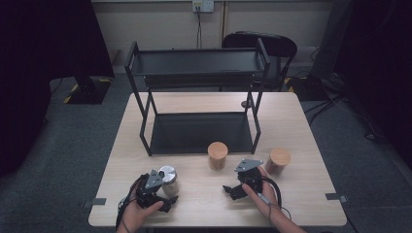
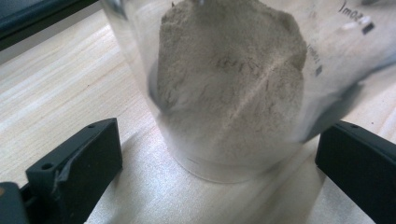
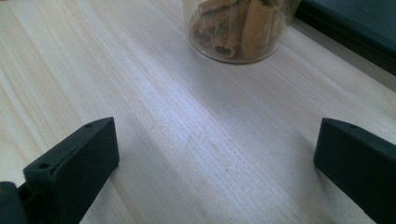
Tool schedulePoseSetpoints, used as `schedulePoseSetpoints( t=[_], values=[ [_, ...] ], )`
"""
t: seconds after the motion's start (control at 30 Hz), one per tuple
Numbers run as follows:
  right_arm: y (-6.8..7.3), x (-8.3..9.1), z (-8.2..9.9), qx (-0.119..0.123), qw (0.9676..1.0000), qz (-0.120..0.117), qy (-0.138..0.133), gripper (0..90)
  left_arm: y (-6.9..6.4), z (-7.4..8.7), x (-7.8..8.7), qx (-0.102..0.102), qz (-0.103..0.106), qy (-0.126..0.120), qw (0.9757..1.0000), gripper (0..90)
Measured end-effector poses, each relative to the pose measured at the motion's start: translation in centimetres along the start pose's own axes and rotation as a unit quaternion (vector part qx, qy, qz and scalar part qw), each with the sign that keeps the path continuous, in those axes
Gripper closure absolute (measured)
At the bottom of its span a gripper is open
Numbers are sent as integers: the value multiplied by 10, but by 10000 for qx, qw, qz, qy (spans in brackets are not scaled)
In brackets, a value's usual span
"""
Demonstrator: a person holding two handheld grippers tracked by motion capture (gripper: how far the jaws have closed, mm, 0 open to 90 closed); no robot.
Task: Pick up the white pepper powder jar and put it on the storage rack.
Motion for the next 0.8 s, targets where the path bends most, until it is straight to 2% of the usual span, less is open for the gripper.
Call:
schedulePoseSetpoints(
  t=[0.17,0.37,0.43,0.5,0.6,0.8],
  values=[
    [0,0,0,0,10000,1,0,0,0,-1,0,20,-22,-8,10000,3],
    [0,0,0,-1,10000,1,-1,0,2,-3,0,251,-18,-105,9996,12],
    [0,0,0,-1,10000,1,0,0,2,-4,1,308,21,-201,9993,26],
    [0,0,0,-1,10000,0,-1,0,4,-7,3,296,-34,-308,9991,26],
    [0,0,0,0,10000,1,-1,0,4,-8,4,377,-40,-356,9986,28],
    [0,0,0,2,10000,0,-2,0,1,-15,6,383,107,-587,9975,52]
  ],
)
Point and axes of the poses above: each handheld gripper's, and its own axes: x roughly backward along the jaws, z roughly out of its underside, y roughly to its left, the point moved 7 cm from there along -x, roughly forward along the jaws, and after that the axes turned 3 degrees about -x, right-handed, at the moved point
